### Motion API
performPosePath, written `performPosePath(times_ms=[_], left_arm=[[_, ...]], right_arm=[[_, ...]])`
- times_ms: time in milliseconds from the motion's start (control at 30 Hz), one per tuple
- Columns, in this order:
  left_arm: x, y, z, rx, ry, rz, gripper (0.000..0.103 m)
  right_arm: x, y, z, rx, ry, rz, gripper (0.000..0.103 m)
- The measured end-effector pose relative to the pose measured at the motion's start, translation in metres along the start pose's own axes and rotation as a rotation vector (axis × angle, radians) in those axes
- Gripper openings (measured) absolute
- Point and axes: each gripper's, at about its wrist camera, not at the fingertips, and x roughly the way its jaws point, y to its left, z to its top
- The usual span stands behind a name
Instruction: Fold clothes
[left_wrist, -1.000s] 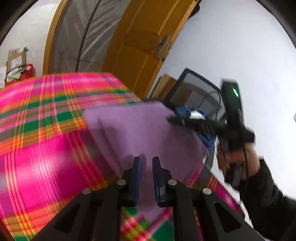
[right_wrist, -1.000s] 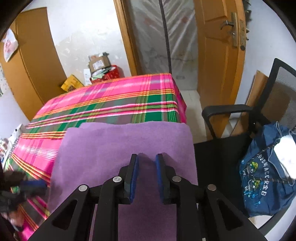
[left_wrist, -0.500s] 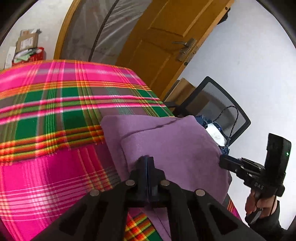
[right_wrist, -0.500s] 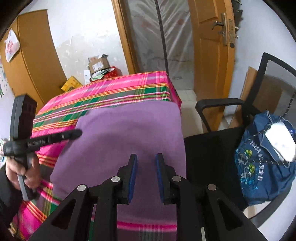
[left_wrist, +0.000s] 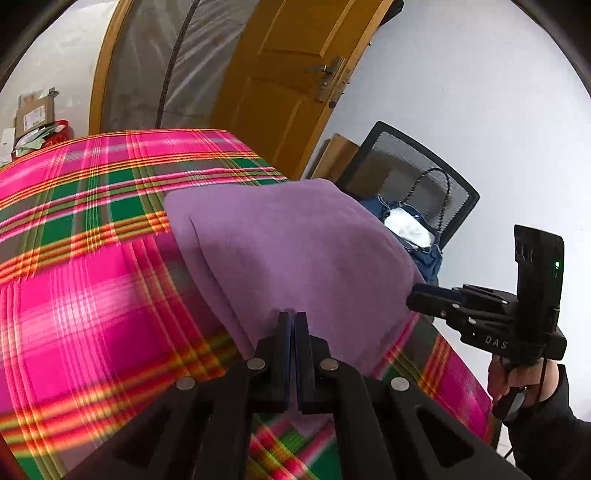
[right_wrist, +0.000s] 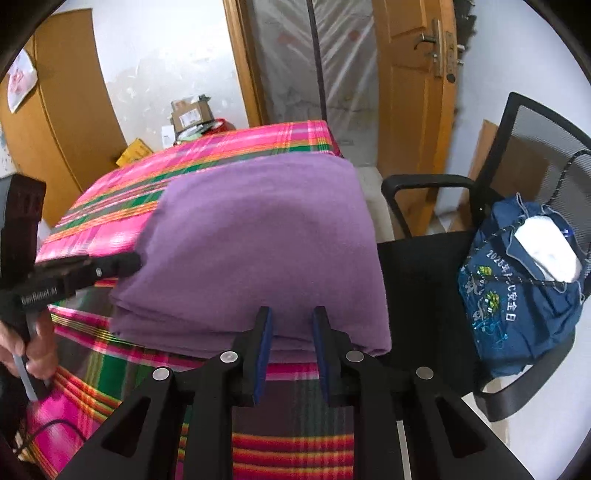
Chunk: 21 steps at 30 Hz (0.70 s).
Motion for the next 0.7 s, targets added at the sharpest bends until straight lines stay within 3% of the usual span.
performPosePath(times_ms=[333, 700], left_arm=[[-0.029, -0.019, -0.017, -0.006, -0.016, 0.029, 0.001], [-0.070, -0.045, -0.057, 0.010, -0.008, 0.075, 0.001]], right_arm=[[-0.023, 0.029, -0.019, 0.023, -0.018, 0.004, 0.031], [-0.051, 0.064, -0.050, 0.046, -0.014, 0.008, 0.035]])
